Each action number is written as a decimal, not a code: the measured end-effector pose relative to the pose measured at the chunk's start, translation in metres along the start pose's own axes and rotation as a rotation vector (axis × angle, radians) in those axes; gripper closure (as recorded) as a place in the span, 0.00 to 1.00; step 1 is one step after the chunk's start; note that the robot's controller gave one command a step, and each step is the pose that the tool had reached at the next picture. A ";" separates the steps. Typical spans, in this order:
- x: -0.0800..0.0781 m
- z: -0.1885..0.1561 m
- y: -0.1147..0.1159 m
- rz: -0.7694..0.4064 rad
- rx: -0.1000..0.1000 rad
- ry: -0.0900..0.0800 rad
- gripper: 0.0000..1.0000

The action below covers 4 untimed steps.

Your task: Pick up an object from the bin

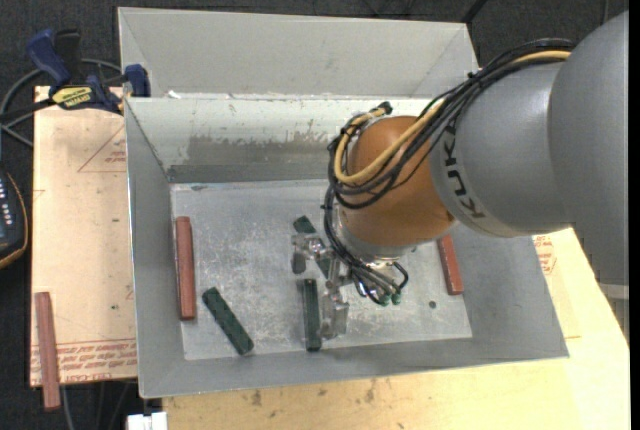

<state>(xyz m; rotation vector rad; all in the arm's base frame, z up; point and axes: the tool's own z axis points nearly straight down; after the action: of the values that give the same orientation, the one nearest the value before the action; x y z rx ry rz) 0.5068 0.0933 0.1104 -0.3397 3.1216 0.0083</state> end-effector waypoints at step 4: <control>-0.128 0.018 -0.044 0.358 0.002 -0.007 0.00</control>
Offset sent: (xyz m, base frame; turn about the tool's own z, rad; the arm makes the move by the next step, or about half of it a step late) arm 0.0612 -0.0632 -0.0404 0.0107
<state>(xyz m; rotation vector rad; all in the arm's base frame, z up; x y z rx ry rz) 0.6415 0.0778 0.0920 0.2212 3.1256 0.0060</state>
